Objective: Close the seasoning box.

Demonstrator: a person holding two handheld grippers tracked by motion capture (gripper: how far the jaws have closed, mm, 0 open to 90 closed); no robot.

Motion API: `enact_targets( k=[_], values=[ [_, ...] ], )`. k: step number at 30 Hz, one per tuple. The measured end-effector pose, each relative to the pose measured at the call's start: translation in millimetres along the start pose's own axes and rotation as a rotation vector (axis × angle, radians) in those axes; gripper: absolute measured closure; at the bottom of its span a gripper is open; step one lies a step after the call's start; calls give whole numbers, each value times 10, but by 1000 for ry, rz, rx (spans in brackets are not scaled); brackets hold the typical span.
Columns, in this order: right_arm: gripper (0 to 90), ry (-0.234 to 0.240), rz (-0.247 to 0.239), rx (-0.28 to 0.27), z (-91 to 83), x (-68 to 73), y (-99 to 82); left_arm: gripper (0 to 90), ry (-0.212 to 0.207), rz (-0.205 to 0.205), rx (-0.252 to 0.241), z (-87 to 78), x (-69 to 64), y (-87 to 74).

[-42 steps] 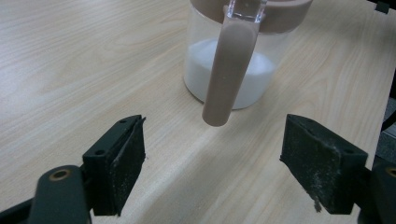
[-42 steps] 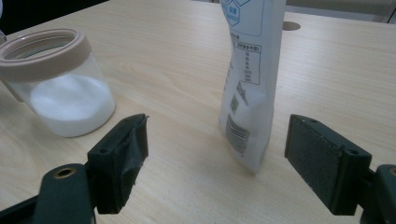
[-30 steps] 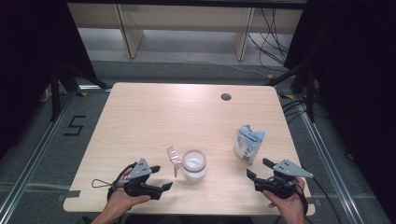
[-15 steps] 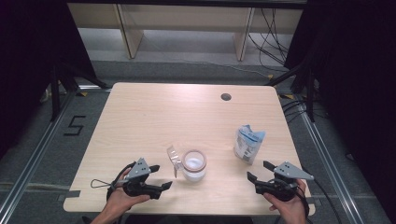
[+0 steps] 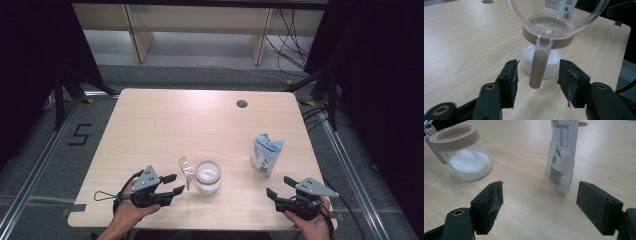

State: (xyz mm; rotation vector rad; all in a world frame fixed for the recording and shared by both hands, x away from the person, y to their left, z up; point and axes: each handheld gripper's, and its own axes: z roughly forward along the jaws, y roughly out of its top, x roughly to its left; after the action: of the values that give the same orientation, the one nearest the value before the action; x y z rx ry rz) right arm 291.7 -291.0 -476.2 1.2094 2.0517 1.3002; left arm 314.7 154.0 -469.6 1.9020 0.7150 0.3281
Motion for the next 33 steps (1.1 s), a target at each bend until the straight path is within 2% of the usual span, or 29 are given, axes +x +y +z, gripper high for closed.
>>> enact_targets(
  k=[2,3,5,8,14,17,21,22,25,29,30,33],
  values=[
    [227,-3,19,4,-9,18,-6,608,6,0,-3,-6,-16,15],
    [227,-3,19,4,-9,18,-6,608,-1,3,-16,-2,-18,28],
    [227,-3,-20,-3,-15,-9,-9,671,-3,16,-20,-10,-32,58],
    [228,2,-15,-1,-18,0,-15,766,5,36,-26,-21,-55,115],
    [231,8,-11,3,-8,0,-21,847,7,47,-37,-12,-79,167],
    [232,10,-1,12,-15,7,-20,853,8,53,-42,-4,-85,189],
    [233,8,-10,8,-8,4,-20,856,4,56,-42,10,-100,208],
    [233,6,-12,9,-6,1,-21,857,3,67,-38,16,-98,222],
    [233,4,-13,10,-7,2,-20,857,2,60,-42,25,-100,226],
    [233,13,-7,17,-9,5,-16,857,4,77,-34,31,-96,239],
    [233,13,-6,17,-8,5,-16,857,8,66,-34,36,-104,241],
    [233,14,4,19,-5,12,-15,857,8,72,-30,41,-104,244]
  ],
)
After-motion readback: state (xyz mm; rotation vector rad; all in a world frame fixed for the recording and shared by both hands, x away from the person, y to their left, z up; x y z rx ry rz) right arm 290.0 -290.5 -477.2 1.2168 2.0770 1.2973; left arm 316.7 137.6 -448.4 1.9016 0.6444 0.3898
